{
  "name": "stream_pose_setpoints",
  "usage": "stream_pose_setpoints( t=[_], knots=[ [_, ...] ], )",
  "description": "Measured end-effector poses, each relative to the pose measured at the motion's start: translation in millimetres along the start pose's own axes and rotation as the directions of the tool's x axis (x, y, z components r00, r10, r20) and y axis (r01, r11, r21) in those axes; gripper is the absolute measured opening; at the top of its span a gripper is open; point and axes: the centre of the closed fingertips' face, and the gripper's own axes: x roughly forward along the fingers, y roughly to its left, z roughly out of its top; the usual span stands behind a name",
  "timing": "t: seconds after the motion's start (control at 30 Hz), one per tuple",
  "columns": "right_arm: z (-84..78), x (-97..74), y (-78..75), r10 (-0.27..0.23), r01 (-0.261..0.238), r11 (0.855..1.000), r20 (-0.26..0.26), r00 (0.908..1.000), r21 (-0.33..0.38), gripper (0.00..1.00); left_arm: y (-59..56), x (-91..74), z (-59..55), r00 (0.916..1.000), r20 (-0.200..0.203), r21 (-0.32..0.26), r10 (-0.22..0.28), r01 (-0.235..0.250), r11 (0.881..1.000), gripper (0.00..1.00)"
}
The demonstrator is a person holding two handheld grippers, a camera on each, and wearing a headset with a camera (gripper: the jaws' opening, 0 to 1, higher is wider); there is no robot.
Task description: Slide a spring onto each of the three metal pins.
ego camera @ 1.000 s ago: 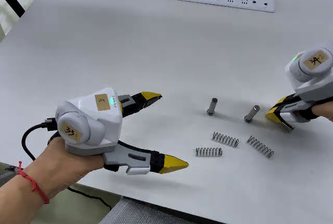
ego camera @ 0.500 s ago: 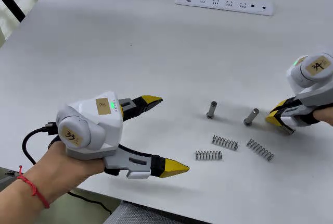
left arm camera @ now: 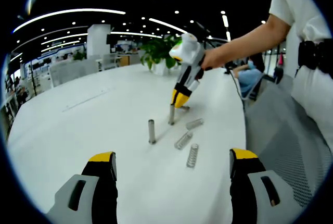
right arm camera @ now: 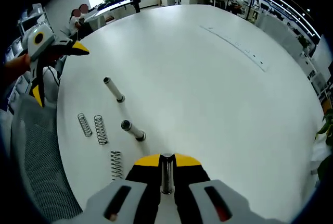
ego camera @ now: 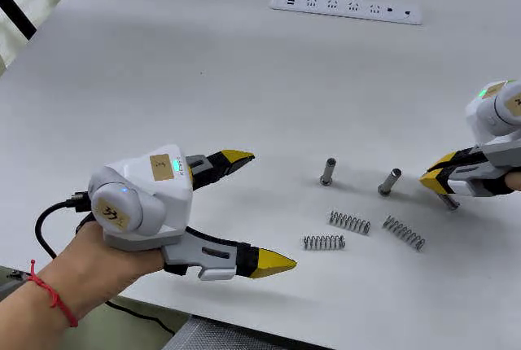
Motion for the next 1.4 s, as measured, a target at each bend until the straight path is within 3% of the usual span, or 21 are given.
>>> stream_pose_setpoints(
  t=[0.53, 0.87, 1.4],
  knots=[
    [-5.1, -22.4, -2.1, -0.034, 0.03, 0.998, 0.075, 0.9966, 0.048, 0.08, -0.5, 0.9, 3.3, 1.0, -0.002, 0.008, -0.003, 0.003, 1.0, 0.91],
    [-16.1, -35.1, -14.5, -0.059, 0.048, 0.995, 0.12, 0.9911, 0.085, 0.08, -1.1, 1.1, 4.5, 1.0, -0.004, 0.009, -0.005, 0.005, 1.0, 0.91],
    [-31.1, -51.4, -9.0, -0.093, 0.069, 0.987, 0.171, 0.9809, 0.146, 0.08, -4.3, 0.9, 6.4, 0.9999, -0.011, 0.017, -0.008, 0.008, 1.0, 0.91]
  ],
)
